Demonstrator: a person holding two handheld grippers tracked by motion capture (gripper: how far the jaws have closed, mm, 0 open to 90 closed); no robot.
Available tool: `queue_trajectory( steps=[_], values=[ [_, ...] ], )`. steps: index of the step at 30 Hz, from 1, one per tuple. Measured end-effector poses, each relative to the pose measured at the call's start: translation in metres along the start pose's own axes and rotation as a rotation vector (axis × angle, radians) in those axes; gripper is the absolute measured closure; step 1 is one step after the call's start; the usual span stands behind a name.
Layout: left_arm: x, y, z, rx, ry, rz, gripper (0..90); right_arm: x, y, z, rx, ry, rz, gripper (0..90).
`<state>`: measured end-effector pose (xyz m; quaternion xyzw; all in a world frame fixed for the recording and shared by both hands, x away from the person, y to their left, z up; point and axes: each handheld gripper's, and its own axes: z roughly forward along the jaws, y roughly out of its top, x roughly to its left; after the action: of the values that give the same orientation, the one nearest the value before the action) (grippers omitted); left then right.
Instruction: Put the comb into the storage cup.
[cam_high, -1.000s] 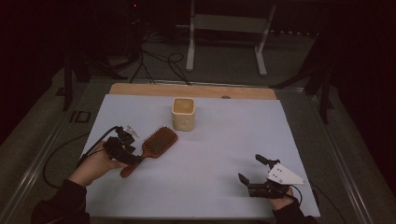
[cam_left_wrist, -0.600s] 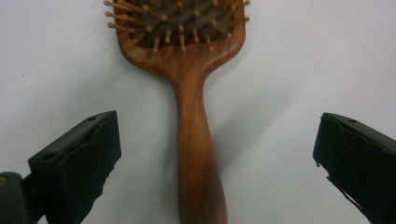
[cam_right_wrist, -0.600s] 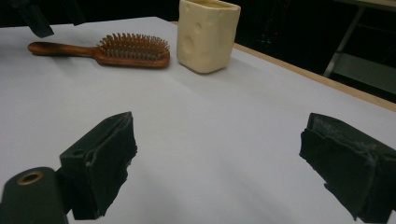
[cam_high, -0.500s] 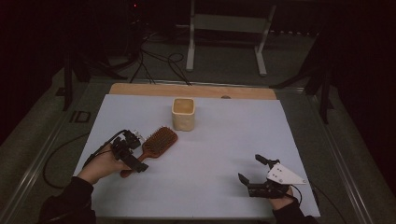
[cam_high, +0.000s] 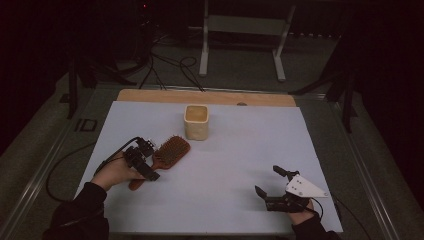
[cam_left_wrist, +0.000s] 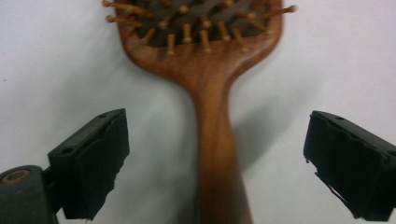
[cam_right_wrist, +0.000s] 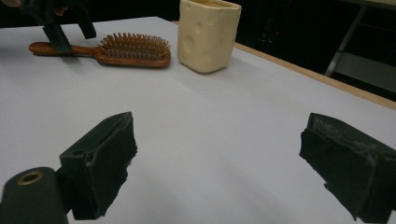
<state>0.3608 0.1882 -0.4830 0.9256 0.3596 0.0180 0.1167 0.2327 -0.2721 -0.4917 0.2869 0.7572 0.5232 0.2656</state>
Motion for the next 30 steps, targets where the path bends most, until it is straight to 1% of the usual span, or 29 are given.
queue_trajectory(
  steps=[1, 2, 6, 7, 8, 9, 10, 11, 12, 14, 15, 16, 17, 18, 20, 22, 24, 25, 27, 28, 30],
  values=[
    [0.001, 0.000, 0.001, 0.004, 0.001, 0.005, 7.9, 0.000, 0.000, 0.000, -0.001, 0.000, -0.001, 9.6],
    [0.001, 0.001, 0.001, 0.006, -0.004, 0.010, 10.3, 0.000, 0.000, 0.000, -0.001, -0.001, -0.002, 9.6],
    [0.002, 0.003, 0.003, 0.010, 0.009, -0.002, 21.9, 0.000, 0.000, 0.000, -0.002, 0.000, 0.002, 9.6],
    [0.002, 0.004, 0.003, 0.015, 0.007, 0.000, 27.2, 0.000, 0.000, 0.000, -0.001, 0.000, 0.000, 9.6],
    [0.002, 0.004, 0.003, 0.021, 0.007, -0.005, 28.2, 0.000, 0.000, 0.000, -0.002, 0.000, -0.001, 9.6],
    [0.002, 0.005, 0.004, 0.020, 0.012, -0.010, 31.1, 0.000, 0.000, 0.000, -0.001, 0.000, -0.001, 9.6],
    [0.002, 0.005, 0.004, 0.026, 0.009, 0.000, 34.3, 0.000, 0.000, 0.000, 0.000, 0.002, 0.003, 9.6],
    [0.002, 0.006, 0.004, 0.031, 0.005, -0.004, 35.0, 0.000, 0.000, 0.000, -0.002, 0.001, 0.002, 9.6],
    [0.002, 0.006, 0.005, 0.034, 0.001, 0.000, 37.9, 0.000, 0.000, 0.000, -0.002, 0.000, 0.001, 9.6],
    [0.002, 0.007, 0.005, 0.044, 0.007, -0.001, 40.9, 0.000, 0.000, 0.000, -0.003, 0.001, 0.002, 9.6],
    [0.002, 0.007, 0.006, 0.043, 0.003, -0.001, 43.9, -0.001, 0.000, 0.000, -0.001, 0.002, 0.005, 9.6],
    [0.003, 0.008, 0.006, 0.045, 0.004, -0.004, 44.4, 0.000, 0.000, 0.000, -0.002, 0.002, 0.004, 9.6],
    [0.002, 0.008, 0.006, 0.047, 0.006, -0.003, 48.1, 0.000, 0.000, 0.000, -0.004, 0.001, 0.004, 9.6],
    [0.002, 0.009, 0.007, 0.042, 0.007, -0.003, 48.7, 0.000, 0.000, 0.000, -0.003, 0.002, 0.002, 9.6],
    [0.002, 0.010, 0.007, 0.044, 0.002, -0.002, 53.1, 0.000, 0.000, 0.000, -0.002, 0.003, 0.002, 9.6],
    [0.002, 0.011, 0.008, 0.050, -0.002, 0.000, 55.4, -0.001, 0.000, 0.000, -0.005, 0.001, 0.004, 9.6],
    [0.002, 0.012, 0.008, 0.051, 0.004, 0.002, 58.3, 0.000, 0.000, -0.001, -0.005, 0.002, 0.003, 9.6],
    [0.002, 0.012, 0.008, 0.047, 0.000, 0.000, 59.4, -0.001, 0.000, 0.000, -0.005, 0.002, 0.003, 9.6],
    [0.000, 0.013, 0.009, 0.055, 0.012, 0.014, 61.5, -0.001, 0.000, 0.000, -0.005, 0.003, 0.004, 9.6],
    [0.000, 0.013, 0.009, 0.058, 0.016, 0.011, 61.9, 0.000, 0.000, 0.000, -0.007, 0.003, 0.003, 9.6],
    [-0.001, 0.014, 0.009, 0.067, 0.021, 0.020, 63.4, 0.000, 0.000, -0.001, -0.006, 0.003, 0.003, 9.6]
  ],
)
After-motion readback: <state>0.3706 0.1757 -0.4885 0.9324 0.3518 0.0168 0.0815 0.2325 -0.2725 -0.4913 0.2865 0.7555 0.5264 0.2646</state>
